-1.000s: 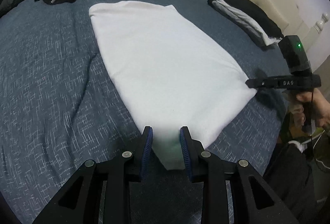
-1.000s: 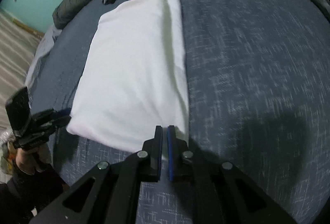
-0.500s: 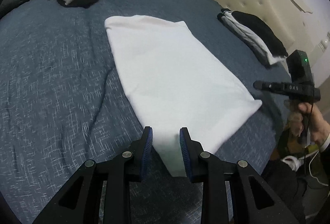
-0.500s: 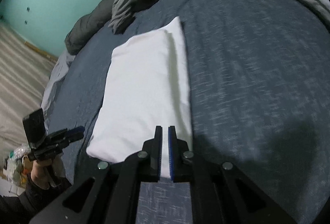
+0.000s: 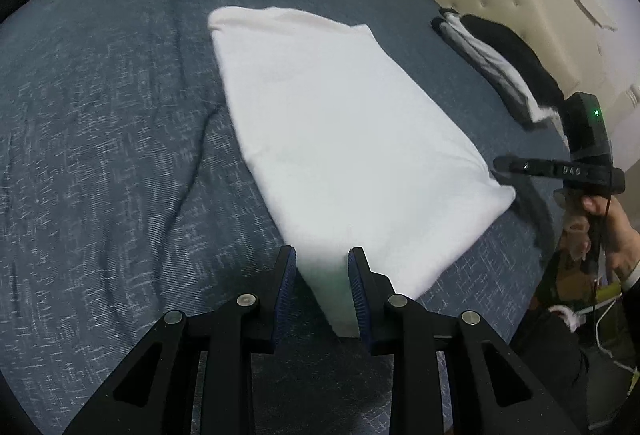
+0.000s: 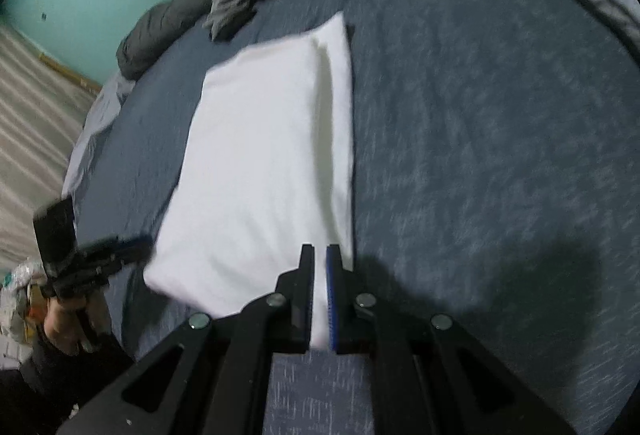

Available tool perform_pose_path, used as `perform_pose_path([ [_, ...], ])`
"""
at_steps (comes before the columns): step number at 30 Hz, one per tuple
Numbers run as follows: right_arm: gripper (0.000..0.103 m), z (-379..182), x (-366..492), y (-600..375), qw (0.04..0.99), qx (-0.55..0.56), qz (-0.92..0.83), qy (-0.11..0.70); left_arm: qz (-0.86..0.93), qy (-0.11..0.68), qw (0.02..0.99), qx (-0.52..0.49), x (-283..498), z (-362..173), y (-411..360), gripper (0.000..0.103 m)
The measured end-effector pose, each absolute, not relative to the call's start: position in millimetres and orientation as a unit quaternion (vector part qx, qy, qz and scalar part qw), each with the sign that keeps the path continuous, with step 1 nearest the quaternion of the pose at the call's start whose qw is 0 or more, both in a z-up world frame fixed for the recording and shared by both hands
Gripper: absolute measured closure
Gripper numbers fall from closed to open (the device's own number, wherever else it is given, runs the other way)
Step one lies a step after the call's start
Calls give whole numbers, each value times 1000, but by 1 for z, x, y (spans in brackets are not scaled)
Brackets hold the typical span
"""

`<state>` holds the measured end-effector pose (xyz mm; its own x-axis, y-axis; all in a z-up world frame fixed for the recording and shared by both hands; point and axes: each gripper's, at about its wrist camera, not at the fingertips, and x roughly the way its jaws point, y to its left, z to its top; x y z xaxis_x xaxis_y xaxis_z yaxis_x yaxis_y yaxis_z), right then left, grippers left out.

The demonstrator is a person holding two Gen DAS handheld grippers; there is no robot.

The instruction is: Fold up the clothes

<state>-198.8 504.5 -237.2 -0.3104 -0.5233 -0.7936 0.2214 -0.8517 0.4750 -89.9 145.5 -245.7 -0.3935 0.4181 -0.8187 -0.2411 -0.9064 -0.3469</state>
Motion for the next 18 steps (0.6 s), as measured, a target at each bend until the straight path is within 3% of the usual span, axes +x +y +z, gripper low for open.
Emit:
perform_pose_path([
  [4,76,-228,-223,506,223,526,-804,-168,832,-104,185,-513,-91,-250,134,73],
  [18,75,-242,-257,466,199,554,-796,-140,835,-111,171,-512,-101,-261,127,73],
])
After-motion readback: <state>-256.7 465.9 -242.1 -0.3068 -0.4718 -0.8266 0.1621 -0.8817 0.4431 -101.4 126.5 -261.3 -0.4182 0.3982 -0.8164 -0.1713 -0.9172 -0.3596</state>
